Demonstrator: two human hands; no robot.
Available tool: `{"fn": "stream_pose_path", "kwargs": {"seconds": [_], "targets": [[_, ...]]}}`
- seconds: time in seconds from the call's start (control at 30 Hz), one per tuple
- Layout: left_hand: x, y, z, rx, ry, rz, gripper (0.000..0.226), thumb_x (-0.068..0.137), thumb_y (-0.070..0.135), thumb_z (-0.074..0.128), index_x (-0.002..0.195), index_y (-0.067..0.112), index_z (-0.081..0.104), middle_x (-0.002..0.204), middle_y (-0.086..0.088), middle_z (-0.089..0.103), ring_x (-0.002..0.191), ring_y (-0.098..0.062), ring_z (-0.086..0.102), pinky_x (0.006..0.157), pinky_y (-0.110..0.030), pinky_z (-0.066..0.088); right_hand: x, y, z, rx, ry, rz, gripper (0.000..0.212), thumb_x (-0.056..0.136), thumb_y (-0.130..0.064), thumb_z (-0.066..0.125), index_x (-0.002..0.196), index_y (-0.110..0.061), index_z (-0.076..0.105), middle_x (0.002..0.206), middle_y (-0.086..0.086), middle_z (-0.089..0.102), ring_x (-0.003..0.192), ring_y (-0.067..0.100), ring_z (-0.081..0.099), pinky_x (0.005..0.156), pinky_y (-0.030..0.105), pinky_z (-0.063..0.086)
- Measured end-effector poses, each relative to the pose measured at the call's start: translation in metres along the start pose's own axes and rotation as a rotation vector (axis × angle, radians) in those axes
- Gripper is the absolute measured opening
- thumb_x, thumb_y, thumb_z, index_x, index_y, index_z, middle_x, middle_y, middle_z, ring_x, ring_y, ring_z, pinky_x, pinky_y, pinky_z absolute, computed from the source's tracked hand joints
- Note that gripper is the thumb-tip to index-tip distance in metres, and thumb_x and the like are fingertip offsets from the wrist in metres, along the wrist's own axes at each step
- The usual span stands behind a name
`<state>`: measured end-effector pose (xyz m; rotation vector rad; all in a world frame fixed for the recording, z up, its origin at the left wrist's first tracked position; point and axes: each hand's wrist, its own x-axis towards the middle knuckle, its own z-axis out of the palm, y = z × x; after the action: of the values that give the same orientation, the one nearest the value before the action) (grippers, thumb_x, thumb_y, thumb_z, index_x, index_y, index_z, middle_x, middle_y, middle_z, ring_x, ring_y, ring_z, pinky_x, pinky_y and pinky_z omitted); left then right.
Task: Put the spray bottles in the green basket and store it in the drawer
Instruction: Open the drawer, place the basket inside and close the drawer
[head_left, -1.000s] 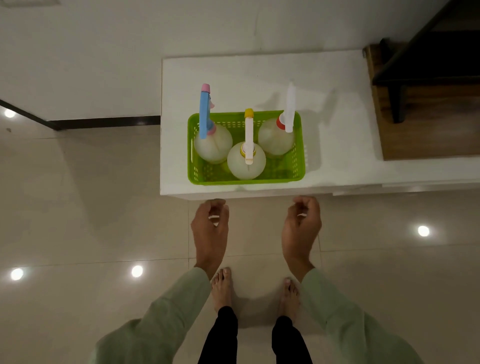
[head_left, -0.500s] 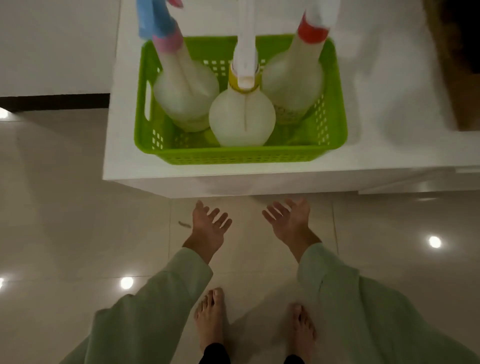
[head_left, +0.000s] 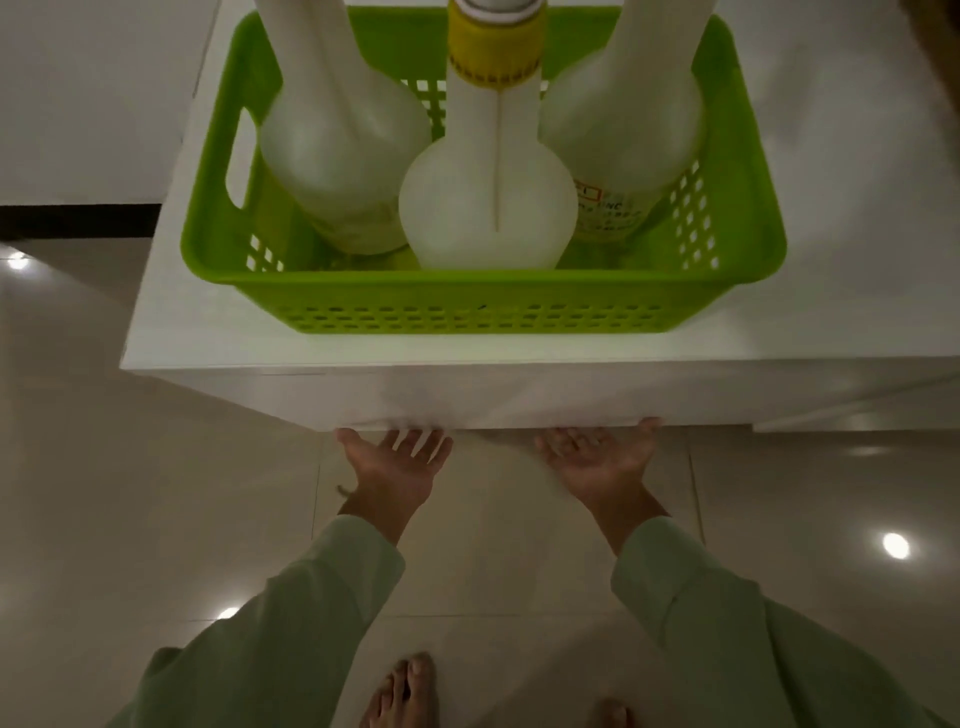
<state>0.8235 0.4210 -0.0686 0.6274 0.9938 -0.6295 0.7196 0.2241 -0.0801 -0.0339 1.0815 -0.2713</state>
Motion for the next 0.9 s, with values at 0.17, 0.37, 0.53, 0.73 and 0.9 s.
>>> {"fn": "stream_pose_path", "kwargs": {"seconds": [0.17,0.37,0.53,0.73,0.9], "targets": [[-0.020,-0.004,-0.022,-0.031,0.009,-0.026,0.083,0.088,0.074,0.032,0.141,0.011,0.042,0.138,-0.021,0.050,0.116,-0.046,0.057,0.107,-0.059,0.041,-0.013,0.010,-0.018,0.003,-0.011,-0.020,0.099,0.084,-0.084,0.039,0.154,-0.015,0.032,0.158,0.019,0.037,0.140,0.041,0.045,0.111,0.063,0.038],[-0.078,-0.022,-0.046,0.230,0.050,-0.041,0.070,0.095,0.063,0.035,0.144,0.013,0.041,0.141,-0.017,0.051,0.125,-0.044,0.051,0.109,-0.058,0.040,-0.068,0.019,-0.045,-0.096,0.079,-0.008,0.082,0.095,-0.071,0.040,0.154,-0.014,0.034,0.150,0.018,0.045,0.140,0.041,0.044,0.113,0.061,0.037],[-0.184,-0.040,-0.046,0.970,0.081,0.416,0.029,0.099,0.025,0.054,0.126,0.016,0.059,0.124,-0.007,0.067,0.109,-0.025,0.065,0.096,-0.040,0.054,-0.186,0.043,-0.047,-0.984,0.123,-0.610,0.011,0.099,-0.016,0.060,0.108,-0.015,0.066,0.107,0.006,0.071,0.108,0.034,0.067,0.086,0.040,0.054],[-0.280,-0.047,-0.023,1.736,-0.192,1.299,0.029,0.097,0.029,0.050,0.124,0.024,0.058,0.128,0.007,0.059,0.121,-0.008,0.054,0.100,-0.026,0.046,-0.276,0.016,-0.016,-1.801,-0.207,-1.455,0.034,0.100,-0.026,0.054,0.131,-0.015,0.061,0.130,0.005,0.057,0.125,0.024,0.052,0.107,0.034,0.040],[-0.270,-0.053,0.001,2.256,-0.206,1.092,0.046,0.101,0.034,0.044,0.145,0.021,0.042,0.149,-0.001,0.046,0.144,-0.019,0.034,0.123,-0.044,0.017,-0.264,-0.004,-0.003,-2.467,-0.154,-1.002,0.041,0.106,-0.043,0.037,0.131,-0.019,0.059,0.124,0.003,0.061,0.121,0.027,0.052,0.118,0.047,0.027]]}}
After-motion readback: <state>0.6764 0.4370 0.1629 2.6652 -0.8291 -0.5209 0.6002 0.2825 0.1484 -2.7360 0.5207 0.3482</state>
